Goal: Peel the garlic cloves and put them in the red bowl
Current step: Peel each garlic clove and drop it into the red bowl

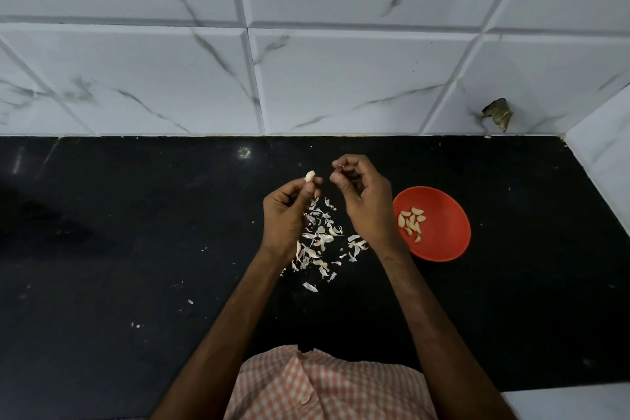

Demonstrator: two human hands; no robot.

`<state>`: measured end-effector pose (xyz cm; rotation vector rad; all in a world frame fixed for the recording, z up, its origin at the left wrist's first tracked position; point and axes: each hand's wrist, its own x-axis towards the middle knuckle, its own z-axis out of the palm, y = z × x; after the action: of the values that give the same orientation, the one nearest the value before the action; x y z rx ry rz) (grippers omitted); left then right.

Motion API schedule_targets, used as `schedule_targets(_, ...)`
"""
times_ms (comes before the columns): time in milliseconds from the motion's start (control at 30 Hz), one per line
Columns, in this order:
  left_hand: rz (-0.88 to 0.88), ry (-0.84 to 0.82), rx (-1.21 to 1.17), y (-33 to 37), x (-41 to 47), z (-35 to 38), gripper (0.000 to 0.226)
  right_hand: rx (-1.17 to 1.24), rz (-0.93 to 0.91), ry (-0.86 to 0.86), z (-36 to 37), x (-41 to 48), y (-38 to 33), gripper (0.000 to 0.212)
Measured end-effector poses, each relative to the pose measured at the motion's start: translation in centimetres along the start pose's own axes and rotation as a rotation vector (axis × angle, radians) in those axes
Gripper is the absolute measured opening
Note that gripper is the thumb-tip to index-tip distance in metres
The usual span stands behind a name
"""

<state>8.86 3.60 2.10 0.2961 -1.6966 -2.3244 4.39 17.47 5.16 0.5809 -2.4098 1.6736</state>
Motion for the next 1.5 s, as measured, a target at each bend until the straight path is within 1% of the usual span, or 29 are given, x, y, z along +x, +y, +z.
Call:
schedule_targets(67, 0.014, -0.016, 0.049, 0.0, 0.1, -0.1, 0.025, -0.031, -0.008, -0.028, 0.0, 0.1, 0.0, 0.017)
schedule_targets(167, 0.06, -0.05, 0.142, 0.1, 0.2, -0.1, 0.019, -0.085, -0.057, -0.046, 0.1, 0.4, -0.1, 0.013)
schedule_targets(300, 0.129, -0.096, 0.287, 0.1, 0.4, -0.4, 0.018, -0.097, -0.065, -0.075, 0.2, 0.6, -0.6, 0.009)
schedule_targets(433, 0.207, -0.08, 0.418, -0.1, 0.6, -0.7, 0.016, -0.17, -0.091, -0.073, 0.1, 0.9, -0.6, 0.008)
schedule_targets(567, 0.331, -0.043, 0.658, -0.5, 0.8, -0.9, 0.013, -0.202, -0.028, -0.052, 0.5, 0.9, -0.8, 0.007)
schedule_targets(667, 0.359, -0.039, 0.786, -0.7, 1.0, -1.2, 0.018, -0.156, 0.03, -0.056, 0.8, 0.9, -0.7, 0.006)
schedule_targets(800, 0.336, -0.028, 0.744, -0.6, 1.0, -1.2, 0.018, -0.096, 0.065, -0.048, 1.2, 0.5, -0.7, 0.006)
schedule_targets(900, 0.295, -0.043, 0.641, -0.3, 0.9, -1.0, 0.014, -0.038, 0.094, -0.042, 1.3, 0.4, -0.8, 0.012)
schedule_targets(967, 0.265, -0.063, 0.572, -0.2, 0.9, -1.0, 0.014, -0.018, 0.109, -0.05, 1.4, 0.5, -0.9, 0.01)
schedule_targets(1067, 0.159, -0.126, 0.419, -0.3, 0.9, -1.1, 0.017, 0.049, 0.156, -0.048, 1.3, 0.5, -1.1, 0.008)
schedule_targets(1133, 0.124, -0.142, 0.353, -0.2, 0.8, -1.0, 0.018, 0.071, 0.155, -0.048, 1.2, 0.5, -1.3, 0.008)
schedule_targets(1233, 0.144, -0.093, 0.303, 0.1, 0.6, -0.6, 0.016, 0.075, 0.177, -0.038, 1.1, 0.6, -1.4, 0.015)
schedule_targets(1300, 0.183, -0.034, 0.312, 0.3, 0.5, -0.5, 0.018, 0.078, 0.188, -0.03, 1.1, 0.5, -1.5, 0.024)
schedule_targets(1333, 0.212, -0.017, 0.322, 0.4, 0.5, -0.4, 0.019, 0.077, 0.189, -0.03, 1.2, 0.5, -1.5, 0.025)
schedule_targets(1367, 0.24, -0.012, 0.328, 0.5, 0.4, -0.4, 0.02, 0.076, 0.191, -0.031, 1.2, 0.5, -1.5, 0.021)
schedule_targets(1433, 0.279, -0.039, 0.312, 0.7, 0.1, -0.2, 0.018, 0.092, 0.206, -0.031, 1.3, 0.6, -1.3, 0.008)
schedule_targets(1500, 0.266, -0.048, 0.271, 0.8, 0.0, 0.0, 0.017, 0.121, 0.24, -0.027, 1.5, 0.7, -1.3, 0.003)
